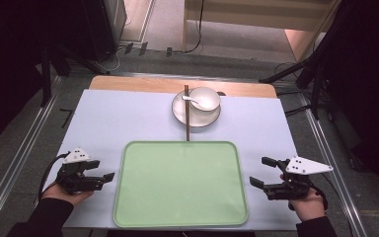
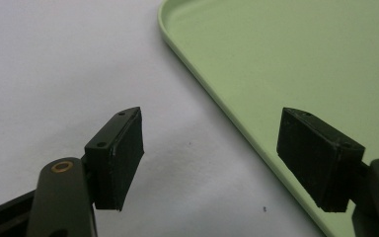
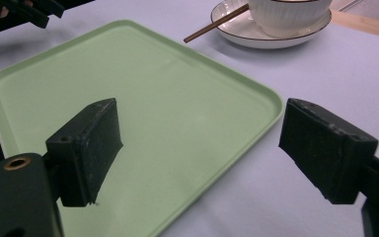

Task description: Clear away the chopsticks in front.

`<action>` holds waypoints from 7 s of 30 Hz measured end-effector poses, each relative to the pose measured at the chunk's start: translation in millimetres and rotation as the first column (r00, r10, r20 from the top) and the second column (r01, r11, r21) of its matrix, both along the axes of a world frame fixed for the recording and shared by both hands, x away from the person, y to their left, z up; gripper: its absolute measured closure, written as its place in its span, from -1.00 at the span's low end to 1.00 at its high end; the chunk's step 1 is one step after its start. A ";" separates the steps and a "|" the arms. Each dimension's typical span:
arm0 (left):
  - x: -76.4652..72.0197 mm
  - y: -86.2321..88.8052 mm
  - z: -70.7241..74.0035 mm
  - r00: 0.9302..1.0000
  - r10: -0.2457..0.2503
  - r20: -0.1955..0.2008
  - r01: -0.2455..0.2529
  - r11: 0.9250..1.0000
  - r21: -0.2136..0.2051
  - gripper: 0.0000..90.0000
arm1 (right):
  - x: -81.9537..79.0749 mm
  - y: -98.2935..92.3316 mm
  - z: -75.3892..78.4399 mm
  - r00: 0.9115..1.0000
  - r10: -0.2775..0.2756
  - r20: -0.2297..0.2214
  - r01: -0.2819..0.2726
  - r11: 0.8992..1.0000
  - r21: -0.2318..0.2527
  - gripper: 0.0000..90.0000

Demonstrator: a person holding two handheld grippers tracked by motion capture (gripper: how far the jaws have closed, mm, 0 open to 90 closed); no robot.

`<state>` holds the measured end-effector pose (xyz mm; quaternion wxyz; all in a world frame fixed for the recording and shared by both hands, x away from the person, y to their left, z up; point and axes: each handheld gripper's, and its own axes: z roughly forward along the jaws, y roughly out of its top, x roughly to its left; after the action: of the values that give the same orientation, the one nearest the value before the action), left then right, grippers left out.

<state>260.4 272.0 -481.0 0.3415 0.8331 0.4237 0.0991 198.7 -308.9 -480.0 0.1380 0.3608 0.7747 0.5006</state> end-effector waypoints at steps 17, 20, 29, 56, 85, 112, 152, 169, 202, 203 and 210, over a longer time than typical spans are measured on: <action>0.7 1.2 -0.4 1.000 0.012 0.009 -0.012 1.000 0.011 -0.43 | -0.2 0.9 -0.4 1.000 0.005 -0.002 -0.005 1.000 0.000 -0.63; 0.1 1.5 0.1 1.000 0.003 0.015 -0.003 1.000 0.006 -0.35 | -0.4 1.3 -0.3 1.000 0.007 -0.003 -0.007 1.000 0.000 -0.63; -2.2 6.2 4.9 0.999 0.032 0.019 -0.031 0.997 -0.069 -0.05 | -0.8 1.4 0.0 1.000 0.008 -0.002 -0.008 1.000 -0.004 -0.63; 14.1 -14.6 28.0 0.995 0.083 -0.063 -0.089 0.991 -0.096 -0.07 | -0.9 1.2 -0.5 1.000 0.002 -0.005 -0.002 1.000 -0.004 -0.63; 127.0 -117.6 53.9 0.995 0.007 -0.102 -0.010 1.000 -0.028 -0.23 | -0.9 1.3 -0.2 1.000 0.007 0.001 -0.007 1.000 0.000 -0.63; 198.5 -218.2 15.8 0.990 0.057 -0.126 -0.054 0.998 0.030 -0.10 | -0.5 0.8 0.5 1.000 0.019 0.004 -0.019 1.000 0.010 -0.63; 218.2 -238.8 -10.2 0.949 0.263 -0.174 -0.265 0.964 0.013 0.92 | -1.7 -3.0 0.0 1.000 0.025 0.015 -0.025 1.000 0.004 -0.63; 155.6 -154.6 39.3 0.973 0.174 -0.151 -0.188 0.978 -0.087 0.92 | -1.3 -1.1 0.3 1.000 0.024 0.008 -0.024 1.000 0.000 -0.63; -17.6 -108.1 -11.9 0.945 0.126 -0.303 -0.149 0.987 -0.054 0.91 | 0.6 6.2 2.6 0.999 0.042 0.017 -0.042 0.999 -0.007 -0.63; -16.6 -107.8 -13.0 0.945 0.127 -0.302 -0.147 0.988 -0.044 0.90 | 0.7 6.3 2.7 0.999 0.042 0.017 -0.042 0.999 -0.006 -0.63; -6.3 -109.6 -21.9 0.942 0.144 -0.304 -0.152 0.988 -0.002 0.87 | 0.6 6.8 2.7 0.999 0.047 0.017 -0.046 0.999 -0.011 -0.63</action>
<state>254.1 162.4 -502.8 0.2746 0.7997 0.5338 -0.0099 199.3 -302.1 -477.3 0.1347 0.3377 0.7843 0.5028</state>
